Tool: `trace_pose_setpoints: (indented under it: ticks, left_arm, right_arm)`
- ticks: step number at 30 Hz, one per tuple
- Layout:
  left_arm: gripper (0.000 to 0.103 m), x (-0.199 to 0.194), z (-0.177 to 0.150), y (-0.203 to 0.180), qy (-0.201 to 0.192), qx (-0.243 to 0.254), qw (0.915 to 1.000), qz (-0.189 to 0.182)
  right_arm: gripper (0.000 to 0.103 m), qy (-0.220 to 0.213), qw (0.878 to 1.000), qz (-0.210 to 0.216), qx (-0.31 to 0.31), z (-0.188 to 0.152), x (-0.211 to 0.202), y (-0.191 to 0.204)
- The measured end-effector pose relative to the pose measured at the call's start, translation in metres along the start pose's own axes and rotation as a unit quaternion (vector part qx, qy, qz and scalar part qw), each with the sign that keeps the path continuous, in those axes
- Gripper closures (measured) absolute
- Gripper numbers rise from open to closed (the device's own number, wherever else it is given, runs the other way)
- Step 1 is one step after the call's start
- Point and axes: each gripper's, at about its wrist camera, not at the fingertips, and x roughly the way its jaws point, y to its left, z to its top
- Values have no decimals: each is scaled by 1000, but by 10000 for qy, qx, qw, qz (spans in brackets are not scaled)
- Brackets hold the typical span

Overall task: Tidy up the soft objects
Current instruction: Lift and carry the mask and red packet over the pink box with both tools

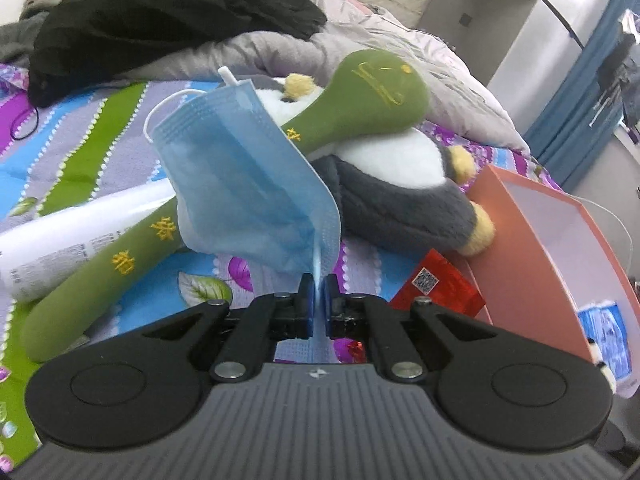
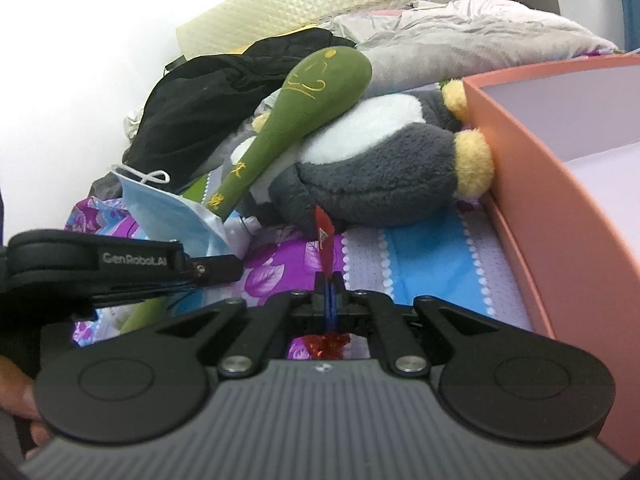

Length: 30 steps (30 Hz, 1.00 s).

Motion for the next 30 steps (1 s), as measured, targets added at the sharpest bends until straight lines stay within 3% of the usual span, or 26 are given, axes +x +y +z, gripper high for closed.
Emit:
trace_pose_setpoints:
  ticks: [7,14,21,30]
  left_arm:
    - [97,-44,-25,-10,74,116,9998,-127]
    - [97,-77,-70,-11,458,153,9984,-305]
    - [97,-97,-112,-7,847,75,9957,-375]
    - [97,-113,-134,-24,928,173,9950,-339]
  right_arm:
    - [99,16,9997,-127,-200,-9,-42,9]
    - [99,236,9990,-214,-306,-41,-85,13]
    - [99,440,9981,-357,-242,-71,-115,8]
    - [99,424,9967,-506,-475,-80,-142,9]
